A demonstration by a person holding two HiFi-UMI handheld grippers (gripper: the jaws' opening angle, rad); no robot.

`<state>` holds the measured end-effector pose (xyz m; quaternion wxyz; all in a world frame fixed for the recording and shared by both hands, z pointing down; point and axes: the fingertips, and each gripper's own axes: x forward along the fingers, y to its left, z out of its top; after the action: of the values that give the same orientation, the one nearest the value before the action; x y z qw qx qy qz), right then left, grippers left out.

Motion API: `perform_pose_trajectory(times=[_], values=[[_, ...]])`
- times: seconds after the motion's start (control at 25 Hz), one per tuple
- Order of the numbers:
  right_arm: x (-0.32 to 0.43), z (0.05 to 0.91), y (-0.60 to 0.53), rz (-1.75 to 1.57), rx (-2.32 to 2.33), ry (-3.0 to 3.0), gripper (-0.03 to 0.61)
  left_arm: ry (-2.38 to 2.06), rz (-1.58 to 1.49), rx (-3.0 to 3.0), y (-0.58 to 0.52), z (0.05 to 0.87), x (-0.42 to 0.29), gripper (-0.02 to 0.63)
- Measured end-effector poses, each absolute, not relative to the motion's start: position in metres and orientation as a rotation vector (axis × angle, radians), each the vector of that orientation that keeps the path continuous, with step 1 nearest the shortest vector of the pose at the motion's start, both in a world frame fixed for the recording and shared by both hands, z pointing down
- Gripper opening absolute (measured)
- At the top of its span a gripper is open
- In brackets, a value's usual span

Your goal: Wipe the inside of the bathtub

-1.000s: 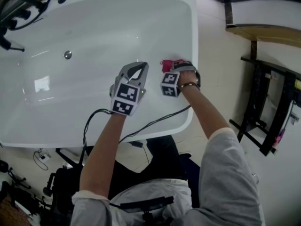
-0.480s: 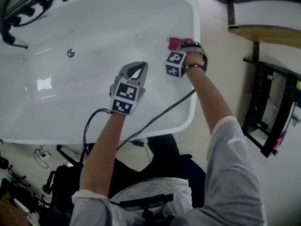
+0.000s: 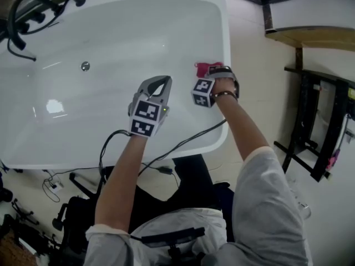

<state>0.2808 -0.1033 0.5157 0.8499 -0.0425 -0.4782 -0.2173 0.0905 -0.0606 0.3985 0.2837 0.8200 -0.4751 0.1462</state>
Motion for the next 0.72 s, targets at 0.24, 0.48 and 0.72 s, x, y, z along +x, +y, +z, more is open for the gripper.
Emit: perform_pose_trajectory(times=[0.24, 0.48, 0.72], values=[[0.29, 0.52, -0.064, -0.437, -0.098, -1.026, 0.057, -1.257, 0.416, 2.195, -0.037, 0.396, 0.09, 0.005], [0.272, 0.5, -0.064, -0.378, 0.04, -1.115, 0.058, -1.257, 0.443, 2.224, -0.015, 0.37, 0.083, 0.005], [0.214, 0.437, -0.043, -0.249, 0.258, -1.383, 0.06, -1.275, 0.498, 2.246, 0.01, 0.325, 0.05, 0.005]])
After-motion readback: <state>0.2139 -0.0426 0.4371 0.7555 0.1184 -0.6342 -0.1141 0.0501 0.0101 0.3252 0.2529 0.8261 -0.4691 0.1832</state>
